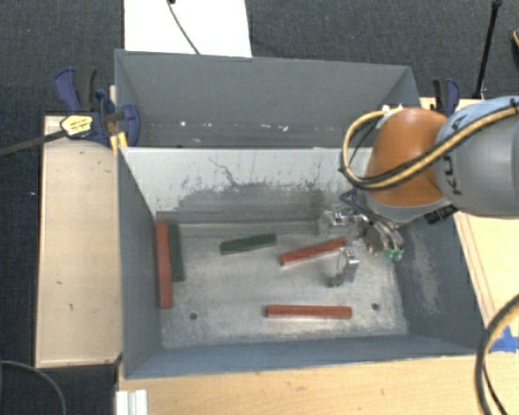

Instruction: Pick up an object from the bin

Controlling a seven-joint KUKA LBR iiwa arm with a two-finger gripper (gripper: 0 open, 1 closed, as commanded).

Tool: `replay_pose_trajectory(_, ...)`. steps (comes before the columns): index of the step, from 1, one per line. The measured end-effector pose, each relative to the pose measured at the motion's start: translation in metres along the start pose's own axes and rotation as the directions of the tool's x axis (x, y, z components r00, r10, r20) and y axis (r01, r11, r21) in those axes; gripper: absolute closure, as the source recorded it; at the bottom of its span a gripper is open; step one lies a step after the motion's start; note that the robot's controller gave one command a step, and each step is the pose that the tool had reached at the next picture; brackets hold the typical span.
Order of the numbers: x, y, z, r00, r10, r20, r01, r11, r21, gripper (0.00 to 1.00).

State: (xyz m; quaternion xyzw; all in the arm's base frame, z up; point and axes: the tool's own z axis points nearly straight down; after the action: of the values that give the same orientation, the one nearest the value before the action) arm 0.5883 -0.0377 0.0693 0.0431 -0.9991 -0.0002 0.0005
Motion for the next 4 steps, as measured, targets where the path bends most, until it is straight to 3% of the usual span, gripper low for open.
replay_pose_trajectory(1, -0.001, 0.0, -0.001, 1.0, -0.003, 0.002, 0.003, 1.0, 0.0, 0.0)
replay_pose_trajectory(2, -0.001, 0.0, -0.001, 1.0, -0.005, 0.002, 0.005, 1.0, 0.001, 1.0)
replay_pose_trajectory(3, -0.003, 0.0, -0.077, 1.0, -0.007, 0.012, 0.007, 1.0, 0.002, 1.0)
replay_pose_trajectory(4, -0.004, 0.0, -0.08, 1.0, -0.009, 0.008, 0.009, 1.0, 0.001, 1.0)
